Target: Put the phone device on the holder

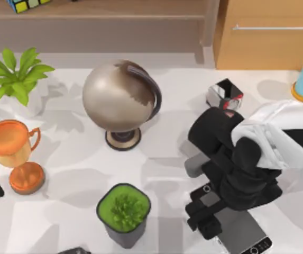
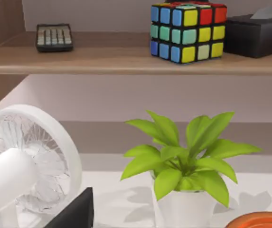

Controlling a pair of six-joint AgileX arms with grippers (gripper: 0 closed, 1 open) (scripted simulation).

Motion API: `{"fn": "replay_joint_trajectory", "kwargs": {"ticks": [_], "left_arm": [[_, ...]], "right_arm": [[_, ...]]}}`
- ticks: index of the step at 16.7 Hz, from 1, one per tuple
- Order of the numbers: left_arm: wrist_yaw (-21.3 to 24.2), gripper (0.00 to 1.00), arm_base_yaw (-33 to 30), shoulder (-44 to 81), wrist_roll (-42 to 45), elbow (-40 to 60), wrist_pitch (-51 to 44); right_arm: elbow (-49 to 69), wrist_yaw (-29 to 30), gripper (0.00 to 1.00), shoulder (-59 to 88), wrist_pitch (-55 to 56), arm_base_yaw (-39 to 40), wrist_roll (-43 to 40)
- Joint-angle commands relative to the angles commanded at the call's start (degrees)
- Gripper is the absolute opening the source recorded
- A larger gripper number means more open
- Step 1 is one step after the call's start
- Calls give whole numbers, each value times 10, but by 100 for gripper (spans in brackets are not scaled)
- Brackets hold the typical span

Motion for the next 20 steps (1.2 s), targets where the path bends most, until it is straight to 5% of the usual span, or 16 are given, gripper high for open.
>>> {"fn": "replay_joint_trajectory", "kwargs": {"ticks": [12, 20], "left_arm": [[0, 100, 0, 0, 0, 0, 0], [0, 100, 0, 0, 0, 0, 0]], "right_arm": [[25, -1, 0, -26, -42, -1, -1], [80, -19, 0, -124, 63, -76, -39]]}}
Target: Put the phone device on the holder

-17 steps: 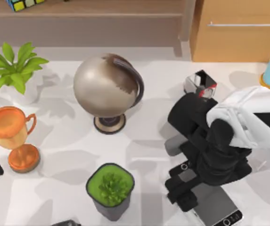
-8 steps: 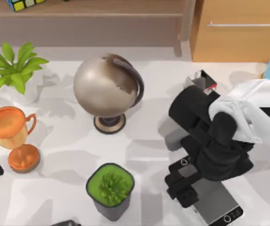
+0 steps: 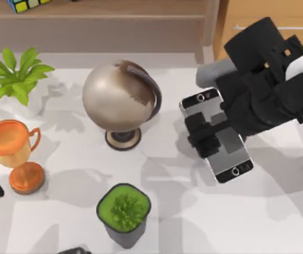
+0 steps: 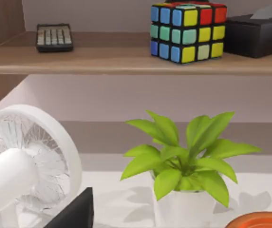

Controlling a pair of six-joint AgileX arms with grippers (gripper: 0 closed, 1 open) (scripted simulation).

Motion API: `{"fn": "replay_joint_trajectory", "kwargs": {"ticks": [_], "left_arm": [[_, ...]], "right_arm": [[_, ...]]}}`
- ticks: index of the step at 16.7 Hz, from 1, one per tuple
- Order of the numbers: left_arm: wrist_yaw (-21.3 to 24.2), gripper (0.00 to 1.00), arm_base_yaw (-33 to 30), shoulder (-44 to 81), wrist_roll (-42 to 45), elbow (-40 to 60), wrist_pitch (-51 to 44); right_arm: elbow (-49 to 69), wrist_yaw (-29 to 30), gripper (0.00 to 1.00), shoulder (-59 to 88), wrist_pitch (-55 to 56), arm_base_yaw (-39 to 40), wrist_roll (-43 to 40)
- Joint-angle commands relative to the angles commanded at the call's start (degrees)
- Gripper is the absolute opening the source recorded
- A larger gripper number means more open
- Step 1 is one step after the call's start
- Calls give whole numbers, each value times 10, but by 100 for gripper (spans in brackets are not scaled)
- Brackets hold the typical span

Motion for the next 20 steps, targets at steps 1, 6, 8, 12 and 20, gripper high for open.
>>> {"fn": "replay_joint_trajectory", "kwargs": {"ticks": [1, 6, 8, 12, 20], "left_arm": [[0, 100, 0, 0, 0, 0, 0], [0, 100, 0, 0, 0, 0, 0], [0, 100, 0, 0, 0, 0, 0], [0, 100, 0, 0, 0, 0, 0], [0, 100, 0, 0, 0, 0, 0]], "right_arm": [[5, -2, 0, -12, 19, -19, -8], [20, -1, 0, -60, 116, -141, -55], [19, 2, 0, -74, 154, -200, -77], [0, 9, 0, -100, 224, -326, -118], [-109, -9, 0, -151, 345, -537, -151]]}}
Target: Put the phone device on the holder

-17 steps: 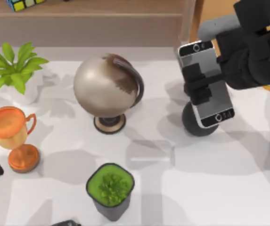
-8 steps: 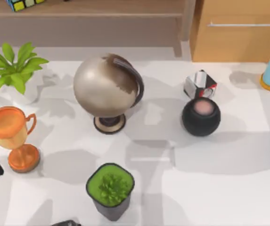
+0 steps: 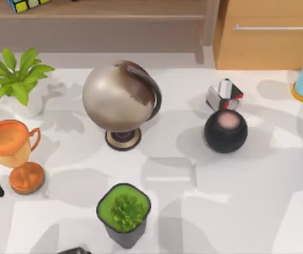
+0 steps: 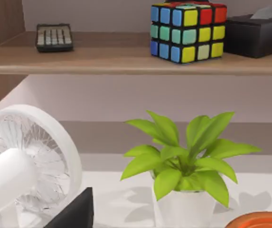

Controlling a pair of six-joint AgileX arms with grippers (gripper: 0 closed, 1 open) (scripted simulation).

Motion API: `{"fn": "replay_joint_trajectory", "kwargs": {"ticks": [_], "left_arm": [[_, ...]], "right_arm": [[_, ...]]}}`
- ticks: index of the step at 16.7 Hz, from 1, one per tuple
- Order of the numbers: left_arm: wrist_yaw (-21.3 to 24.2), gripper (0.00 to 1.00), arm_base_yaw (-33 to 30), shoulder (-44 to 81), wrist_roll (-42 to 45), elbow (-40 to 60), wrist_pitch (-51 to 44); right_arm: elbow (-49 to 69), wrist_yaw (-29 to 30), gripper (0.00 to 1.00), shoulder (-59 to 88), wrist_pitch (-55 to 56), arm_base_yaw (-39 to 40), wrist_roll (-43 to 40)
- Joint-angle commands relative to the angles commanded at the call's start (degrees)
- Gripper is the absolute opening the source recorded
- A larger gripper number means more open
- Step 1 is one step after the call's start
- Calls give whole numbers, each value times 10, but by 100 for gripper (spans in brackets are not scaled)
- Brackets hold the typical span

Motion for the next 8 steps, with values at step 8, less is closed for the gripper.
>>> {"fn": "replay_joint_trajectory", "kwargs": {"ticks": [8], "left_arm": [[0, 100, 0, 0, 0, 0, 0]], "right_arm": [[-126, -48, 0, -44, 57, -81, 25]]}}
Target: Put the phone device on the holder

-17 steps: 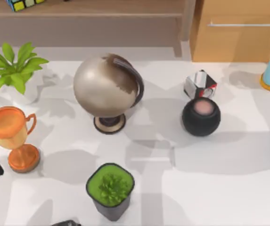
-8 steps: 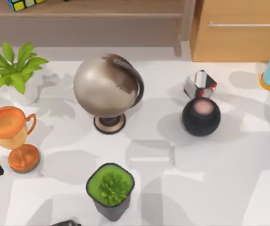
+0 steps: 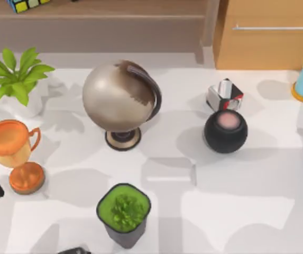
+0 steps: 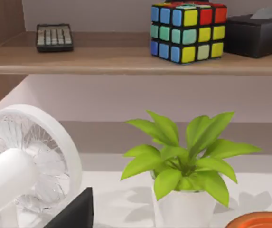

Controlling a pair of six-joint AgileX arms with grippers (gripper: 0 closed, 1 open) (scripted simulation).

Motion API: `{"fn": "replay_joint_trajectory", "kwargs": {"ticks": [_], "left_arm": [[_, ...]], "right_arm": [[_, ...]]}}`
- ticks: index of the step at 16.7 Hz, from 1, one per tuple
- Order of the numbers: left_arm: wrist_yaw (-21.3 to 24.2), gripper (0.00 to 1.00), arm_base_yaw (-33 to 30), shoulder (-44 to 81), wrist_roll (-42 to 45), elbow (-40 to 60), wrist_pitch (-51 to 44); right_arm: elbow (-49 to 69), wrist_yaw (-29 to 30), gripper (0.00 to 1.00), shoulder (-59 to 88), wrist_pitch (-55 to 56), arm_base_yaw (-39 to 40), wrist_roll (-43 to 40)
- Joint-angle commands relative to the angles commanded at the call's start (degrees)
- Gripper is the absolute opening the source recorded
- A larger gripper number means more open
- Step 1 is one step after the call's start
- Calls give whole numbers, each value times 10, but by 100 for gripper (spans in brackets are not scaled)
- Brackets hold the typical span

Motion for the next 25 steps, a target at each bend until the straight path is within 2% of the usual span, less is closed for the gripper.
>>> {"fn": "replay_joint_trajectory", "kwargs": {"ticks": [9, 16, 25], "left_arm": [[0, 100, 0, 0, 0, 0, 0], [0, 100, 0, 0, 0, 0, 0], [0, 100, 0, 0, 0, 0, 0]], "right_arm": [[-2, -3, 0, 7, 5, 4, -1], [6, 8, 0, 51, 48, 9, -36], [40, 11, 0, 125, 84, 11, 8]]}}
